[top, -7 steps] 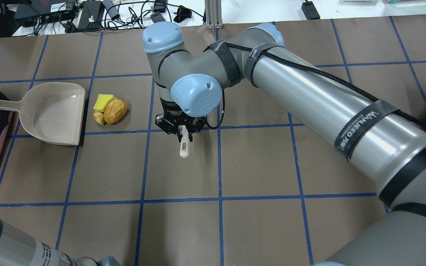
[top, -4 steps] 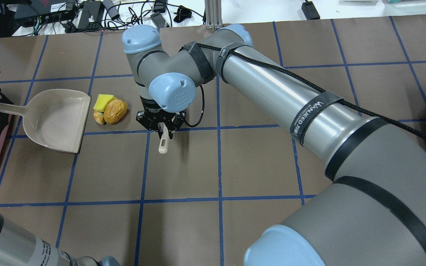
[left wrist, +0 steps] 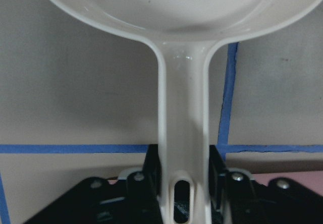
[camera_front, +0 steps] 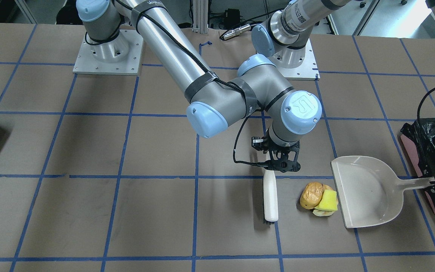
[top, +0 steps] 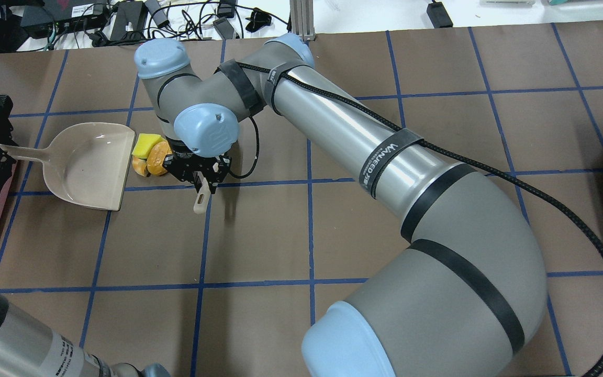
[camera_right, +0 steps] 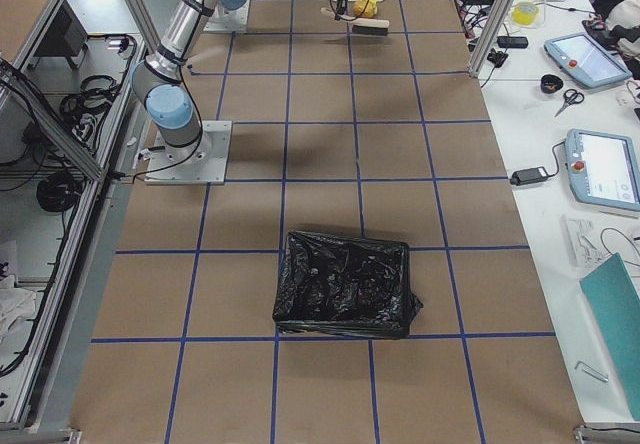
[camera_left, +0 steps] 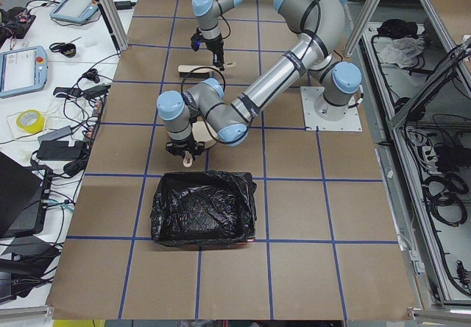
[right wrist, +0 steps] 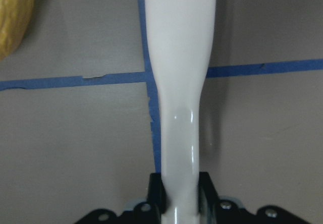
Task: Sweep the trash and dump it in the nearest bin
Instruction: 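Sweep the sponge and potato into the dustpan with the right gripper's brush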
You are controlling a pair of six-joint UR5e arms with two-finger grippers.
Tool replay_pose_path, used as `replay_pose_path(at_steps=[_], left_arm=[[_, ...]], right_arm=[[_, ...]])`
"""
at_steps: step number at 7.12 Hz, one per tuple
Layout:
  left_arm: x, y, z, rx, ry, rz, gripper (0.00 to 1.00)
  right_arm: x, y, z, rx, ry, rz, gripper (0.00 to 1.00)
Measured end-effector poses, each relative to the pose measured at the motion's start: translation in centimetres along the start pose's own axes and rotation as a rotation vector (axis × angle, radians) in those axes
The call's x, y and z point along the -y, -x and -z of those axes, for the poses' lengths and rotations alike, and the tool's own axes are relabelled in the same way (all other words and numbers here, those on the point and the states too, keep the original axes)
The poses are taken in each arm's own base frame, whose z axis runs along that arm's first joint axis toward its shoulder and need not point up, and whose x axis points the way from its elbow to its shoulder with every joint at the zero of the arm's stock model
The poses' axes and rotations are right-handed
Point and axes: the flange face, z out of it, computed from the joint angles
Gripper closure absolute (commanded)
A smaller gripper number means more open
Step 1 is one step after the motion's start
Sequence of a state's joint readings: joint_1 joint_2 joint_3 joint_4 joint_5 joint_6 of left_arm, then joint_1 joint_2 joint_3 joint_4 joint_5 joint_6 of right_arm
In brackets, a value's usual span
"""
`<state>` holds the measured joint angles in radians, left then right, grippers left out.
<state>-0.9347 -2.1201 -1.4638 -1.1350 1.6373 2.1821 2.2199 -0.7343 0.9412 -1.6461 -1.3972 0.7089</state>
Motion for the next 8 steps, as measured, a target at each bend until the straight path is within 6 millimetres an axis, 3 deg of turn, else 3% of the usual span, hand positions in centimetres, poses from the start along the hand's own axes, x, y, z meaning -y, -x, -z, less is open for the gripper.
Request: replay_pose_path(at_steps=[3, 8], left_arm=[[1.1, 0.6, -0.6, 0.003, 0.004, 0.011, 1.0], [2.0, 1.1, -0.9, -0.001, 0.003, 0.017, 1.0]], right_arm=[[-1.1, 4.4, -2.1, 0.028, 0.0, -0.002, 1.0], [-1.2, 8.2, -2.8, 0.105, -0.014, 0.002, 1.0]])
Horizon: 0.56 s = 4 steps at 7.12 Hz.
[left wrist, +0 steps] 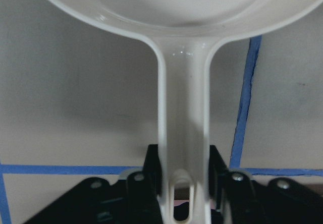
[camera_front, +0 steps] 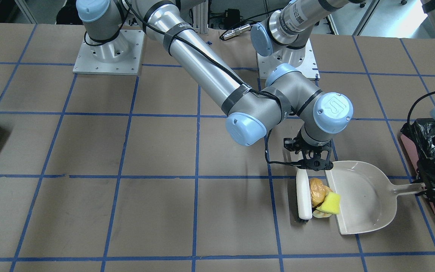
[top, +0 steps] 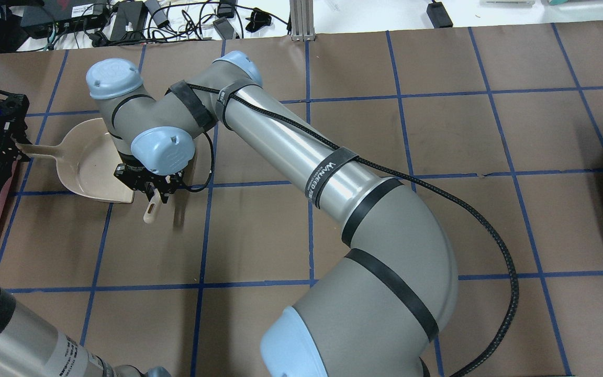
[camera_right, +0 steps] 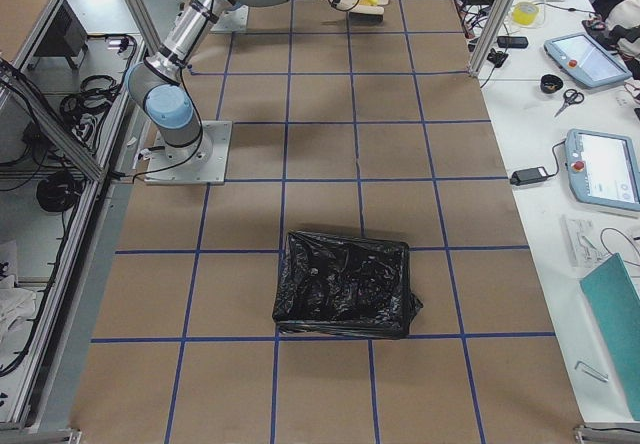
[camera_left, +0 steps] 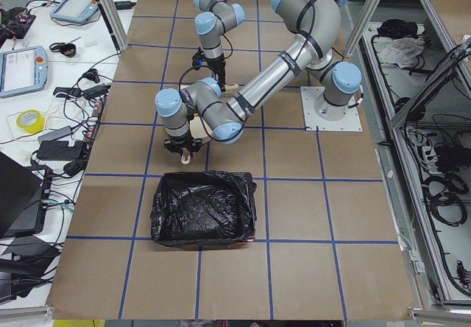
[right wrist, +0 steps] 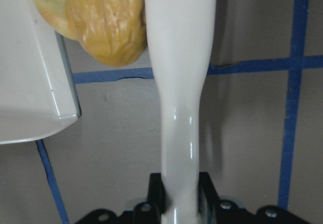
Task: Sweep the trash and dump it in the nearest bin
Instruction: 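Sweep the sponge and potato into the dustpan with the right gripper's brush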
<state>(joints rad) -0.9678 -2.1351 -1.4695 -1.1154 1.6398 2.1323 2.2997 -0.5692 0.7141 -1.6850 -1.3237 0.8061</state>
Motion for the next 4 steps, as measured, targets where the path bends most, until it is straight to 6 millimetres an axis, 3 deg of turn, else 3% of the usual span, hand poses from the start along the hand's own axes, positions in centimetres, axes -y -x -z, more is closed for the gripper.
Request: replay_pose_path(at_steps=[4], left_arm=[[-0.1, 0.1, 0.1, 0.008, 0.005, -0.001, 1.0]], right_arm=[[-0.7, 2.3, -0.1, 0.121, 0.0, 0.017, 1.0]])
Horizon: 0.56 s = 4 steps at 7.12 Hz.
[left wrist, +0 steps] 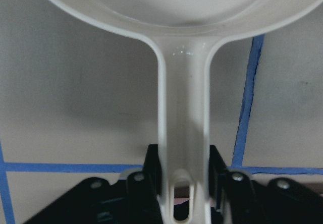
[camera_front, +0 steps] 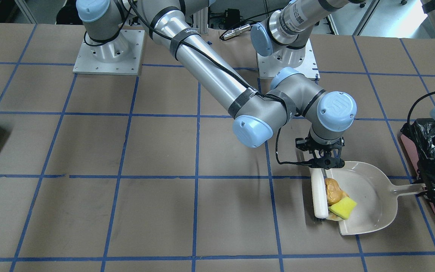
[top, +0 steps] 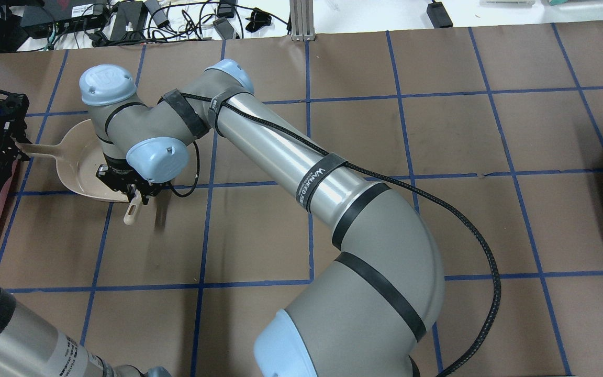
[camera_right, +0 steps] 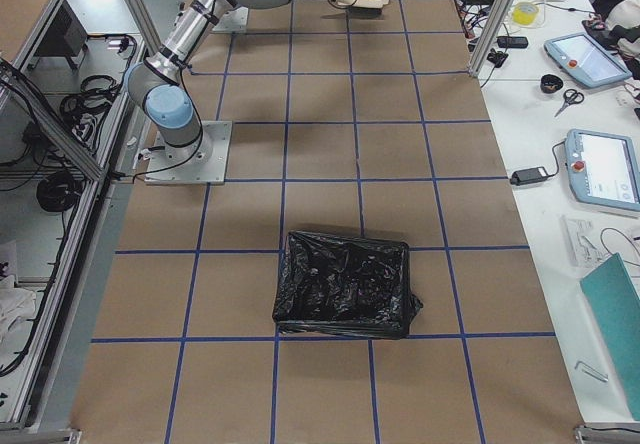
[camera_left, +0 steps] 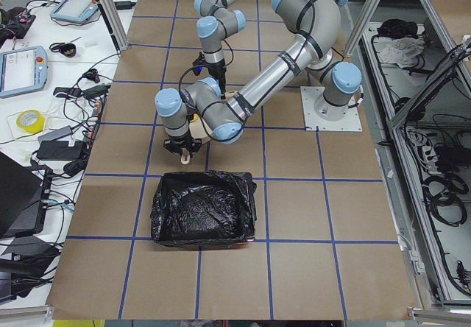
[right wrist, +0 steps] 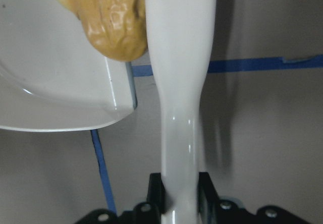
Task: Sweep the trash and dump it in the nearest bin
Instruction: 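Sweep the sponge and potato into the dustpan with the right gripper's brush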
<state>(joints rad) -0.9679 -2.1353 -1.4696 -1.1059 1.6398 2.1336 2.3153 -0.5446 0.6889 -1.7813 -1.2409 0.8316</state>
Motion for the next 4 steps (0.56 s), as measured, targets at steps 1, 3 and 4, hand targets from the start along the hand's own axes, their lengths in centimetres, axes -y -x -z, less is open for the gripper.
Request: replay_pose_path(at_steps=[1, 3, 4], left_arm=[[0.0, 0.0, 0.0, 0.001, 0.001, 0.0, 1.0], [0.0, 0.0, 0.0, 0.002, 0.003, 0.0, 1.0], [0.0, 0.0, 0.0, 0.002, 0.003, 0.001, 1.0]], right_arm=[[-0.3, 0.7, 0.3, 0.033, 0.0, 0.009, 1.0], [-0.8, 2.3, -0.4, 0.073, 0.009, 0.031, 1.0], [-0.8, 2.7, -1.5, 0.078, 0.012, 0.039, 1.0]])
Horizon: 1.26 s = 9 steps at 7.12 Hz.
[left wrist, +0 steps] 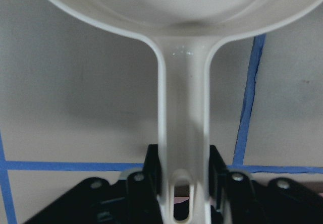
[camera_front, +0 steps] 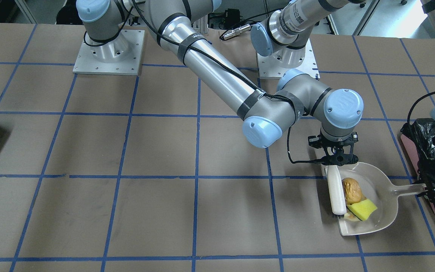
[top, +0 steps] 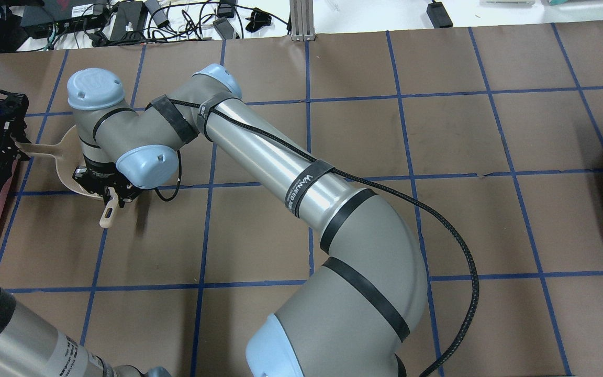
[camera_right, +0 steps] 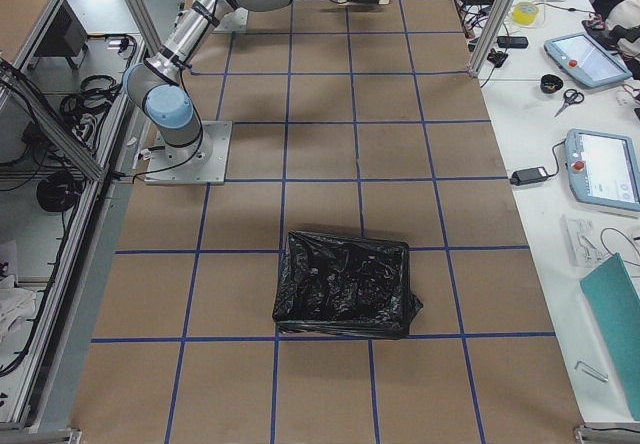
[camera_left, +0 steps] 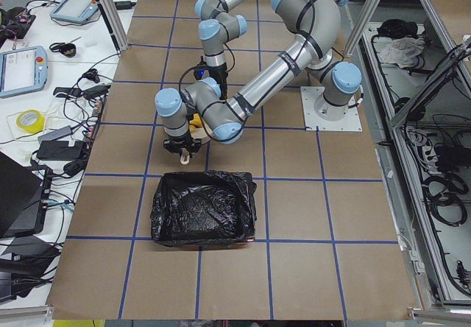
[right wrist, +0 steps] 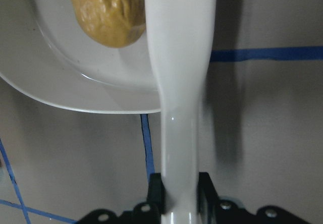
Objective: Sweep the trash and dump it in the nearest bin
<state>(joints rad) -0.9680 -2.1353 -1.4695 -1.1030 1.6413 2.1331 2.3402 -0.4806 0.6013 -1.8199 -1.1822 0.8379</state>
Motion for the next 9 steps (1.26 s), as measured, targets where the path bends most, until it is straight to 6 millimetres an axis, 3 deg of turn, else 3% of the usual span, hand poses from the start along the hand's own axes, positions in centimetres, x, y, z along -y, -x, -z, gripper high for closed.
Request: replay_pose_path(at_steps=[2, 6, 9], left_arm=[[0.0, 0.0, 0.0, 0.0, 0.0, 0.0, 1.0], [0.0, 0.0, 0.0, 0.001, -0.001, -0.002, 1.0], [0.0, 0.0, 0.1, 0.003, -0.002, -0.006, 1.0]], right_arm=[[0.0, 0.6, -1.1, 0.019, -0.007, 0.014, 1.0], [-1.2, 3.1, 1.6, 0.134, -0.008, 0.042, 1.0], [-2.5, 2.1, 4.9, 0.056, -0.011, 0.055, 1.0]])
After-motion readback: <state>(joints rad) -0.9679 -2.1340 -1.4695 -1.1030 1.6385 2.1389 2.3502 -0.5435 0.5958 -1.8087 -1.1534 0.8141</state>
